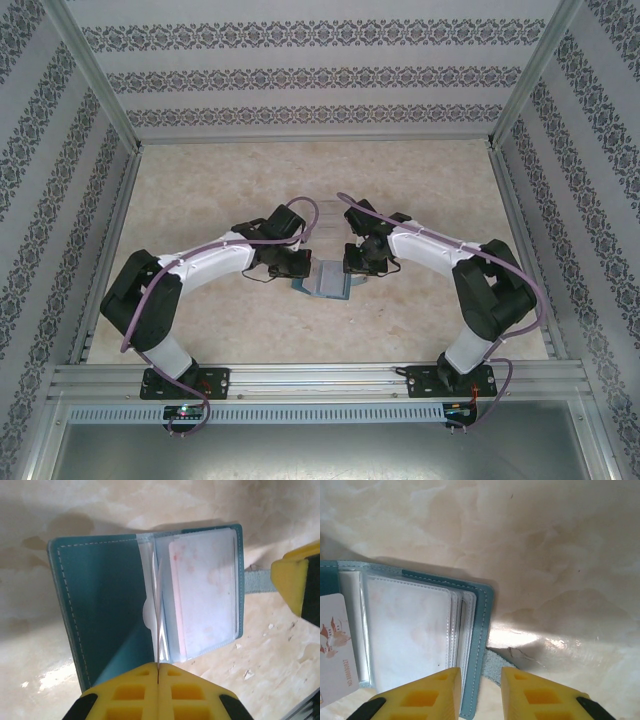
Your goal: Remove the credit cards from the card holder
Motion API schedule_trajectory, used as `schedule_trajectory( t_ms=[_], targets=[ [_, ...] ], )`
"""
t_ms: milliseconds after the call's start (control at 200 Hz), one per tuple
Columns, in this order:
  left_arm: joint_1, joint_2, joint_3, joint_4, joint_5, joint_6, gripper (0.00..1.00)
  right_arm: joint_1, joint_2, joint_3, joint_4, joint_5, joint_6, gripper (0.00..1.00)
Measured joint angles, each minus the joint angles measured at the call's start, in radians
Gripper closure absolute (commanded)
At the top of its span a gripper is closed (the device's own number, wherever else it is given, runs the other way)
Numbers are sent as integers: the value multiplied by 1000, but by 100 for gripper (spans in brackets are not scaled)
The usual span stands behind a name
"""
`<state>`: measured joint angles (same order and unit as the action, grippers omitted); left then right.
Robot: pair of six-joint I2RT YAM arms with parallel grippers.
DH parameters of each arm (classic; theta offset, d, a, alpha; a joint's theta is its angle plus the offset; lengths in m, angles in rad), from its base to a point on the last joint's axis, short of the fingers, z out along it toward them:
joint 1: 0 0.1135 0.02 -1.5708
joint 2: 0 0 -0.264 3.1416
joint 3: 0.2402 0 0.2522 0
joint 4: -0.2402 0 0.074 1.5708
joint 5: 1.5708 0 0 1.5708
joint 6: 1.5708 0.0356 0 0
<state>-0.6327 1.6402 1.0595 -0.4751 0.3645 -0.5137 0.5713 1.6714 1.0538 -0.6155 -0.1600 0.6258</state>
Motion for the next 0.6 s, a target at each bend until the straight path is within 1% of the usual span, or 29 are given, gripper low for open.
schedule_trajectory(
  t_ms=[245,600],
  targets=[
    [0,1,109,-114,23,181,100,-19,-45,0,-13,8,-5,73],
    [0,2,176,-192,9,580,100,-40,-110,-30,-33,21,-5,73]
  ],
)
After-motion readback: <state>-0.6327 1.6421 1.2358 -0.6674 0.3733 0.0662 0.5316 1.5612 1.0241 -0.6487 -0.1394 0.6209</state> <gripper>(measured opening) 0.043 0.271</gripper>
